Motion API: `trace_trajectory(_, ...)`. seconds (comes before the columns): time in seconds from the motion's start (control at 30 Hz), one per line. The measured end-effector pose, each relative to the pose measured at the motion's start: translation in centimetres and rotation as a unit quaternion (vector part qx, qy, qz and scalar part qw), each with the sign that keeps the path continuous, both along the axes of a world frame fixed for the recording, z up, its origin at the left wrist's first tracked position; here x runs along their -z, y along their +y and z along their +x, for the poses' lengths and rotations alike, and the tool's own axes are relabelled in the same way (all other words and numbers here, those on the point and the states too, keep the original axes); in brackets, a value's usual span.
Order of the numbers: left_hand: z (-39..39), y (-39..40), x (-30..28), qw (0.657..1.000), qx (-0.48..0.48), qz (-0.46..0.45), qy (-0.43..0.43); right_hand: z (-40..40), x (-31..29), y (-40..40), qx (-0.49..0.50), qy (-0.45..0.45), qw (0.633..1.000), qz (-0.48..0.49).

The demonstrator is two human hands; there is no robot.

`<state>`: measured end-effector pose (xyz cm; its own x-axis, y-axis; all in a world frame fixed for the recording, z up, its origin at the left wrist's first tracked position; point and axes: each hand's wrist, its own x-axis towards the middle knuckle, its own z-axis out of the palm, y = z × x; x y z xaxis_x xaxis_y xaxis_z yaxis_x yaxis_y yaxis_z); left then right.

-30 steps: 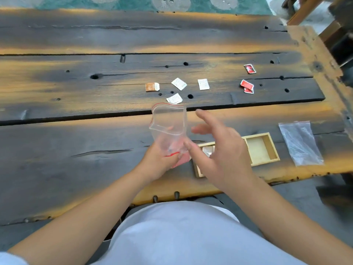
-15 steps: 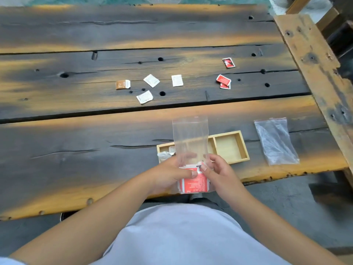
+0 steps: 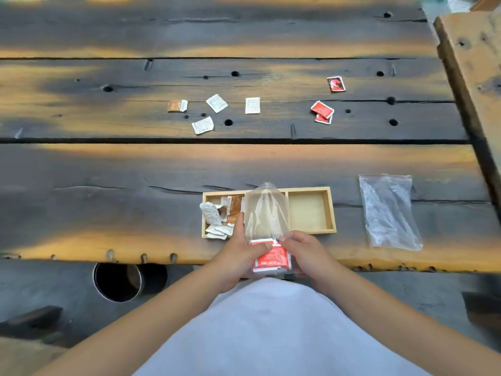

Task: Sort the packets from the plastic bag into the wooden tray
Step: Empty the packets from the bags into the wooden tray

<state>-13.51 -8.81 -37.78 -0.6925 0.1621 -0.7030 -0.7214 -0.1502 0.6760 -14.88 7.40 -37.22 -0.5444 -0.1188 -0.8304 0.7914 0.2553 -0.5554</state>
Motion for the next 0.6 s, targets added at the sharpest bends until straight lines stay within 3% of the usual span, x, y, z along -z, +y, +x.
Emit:
trace_trajectory(0.33,-0.7,0.7,-0.1,0.993,0.036,-0.043,-0.104,-1.4,0.7,0.8,-0.012,-0.063,0.998,-0.015)
trace_trajectory(0.6,-2.4,0.6,-1.0,0.985,-0.004,0.021,-0.174,-3.1,0.7,0.7,0.001,-0.097,0.995,-0.009)
